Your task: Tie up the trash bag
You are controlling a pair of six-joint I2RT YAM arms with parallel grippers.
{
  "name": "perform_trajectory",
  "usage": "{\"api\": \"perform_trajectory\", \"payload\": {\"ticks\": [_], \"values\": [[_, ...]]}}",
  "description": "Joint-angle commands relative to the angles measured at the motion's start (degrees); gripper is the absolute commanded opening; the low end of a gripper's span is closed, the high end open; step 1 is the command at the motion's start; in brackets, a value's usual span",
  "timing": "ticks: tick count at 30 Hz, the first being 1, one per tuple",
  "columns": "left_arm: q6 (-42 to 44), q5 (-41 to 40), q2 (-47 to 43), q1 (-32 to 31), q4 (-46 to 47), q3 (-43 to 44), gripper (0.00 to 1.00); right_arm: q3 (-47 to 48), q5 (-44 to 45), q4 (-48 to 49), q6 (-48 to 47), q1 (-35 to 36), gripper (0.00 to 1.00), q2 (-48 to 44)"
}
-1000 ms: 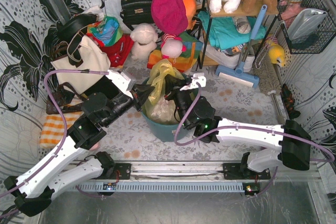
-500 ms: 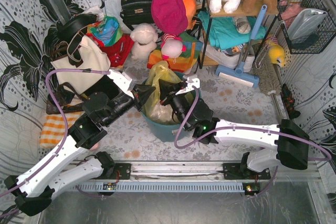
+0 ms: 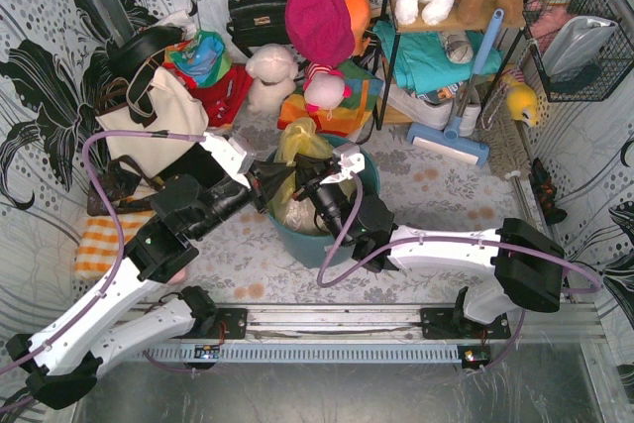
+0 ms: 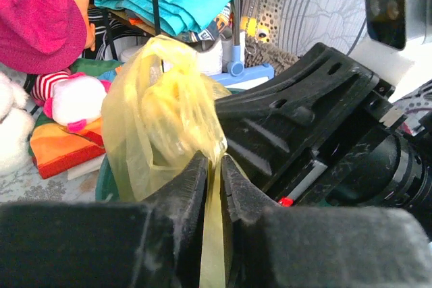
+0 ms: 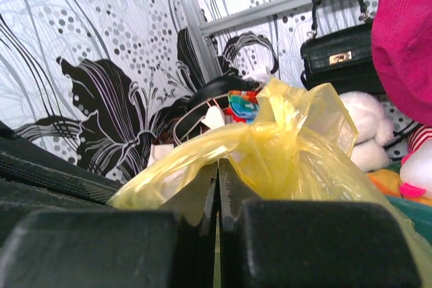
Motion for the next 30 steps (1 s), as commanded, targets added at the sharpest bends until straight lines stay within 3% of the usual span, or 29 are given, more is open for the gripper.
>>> {"api": "perform_trajectory", "payload": {"ticks": [1, 7, 12, 17, 24, 30], "values": [[-0.2, -6.44, -2.95, 0.19, 0.45, 1.46, 0.3, -1.05, 0.21, 9.5, -3.51, -0.26, 0.0, -0.08], [1.38, -19.26, -6.33, 0.19, 4.03, 1.25, 0.54, -2.54, 2.31, 10.16, -4.79, -0.28, 0.0, -1.37], [3.24, -23.23, -2.6, 0.19, 4.94, 4.65, 0.59, -4.11, 3.67, 10.38, -5.64, -0.24, 0.0, -2.93], [3.7, -21.06, 4.71, 1.04, 3.42, 9.15, 0.6, -5.09, 4.5, 9.89, -6.08, -0.24, 0.0, -4.13], [0.53, 1.2, 12.56, 12.87, 1.21, 12.76, 0.62, -6.09, 4.49, 7.68, -5.93, -0.27, 0.0, -6.79], [-8.07, 25.96, 14.08, 27.22, 9.58, 8.58, 0.63, -6.27, 3.02, 3.73, -4.33, -0.27, 0.0, -8.65]]}}
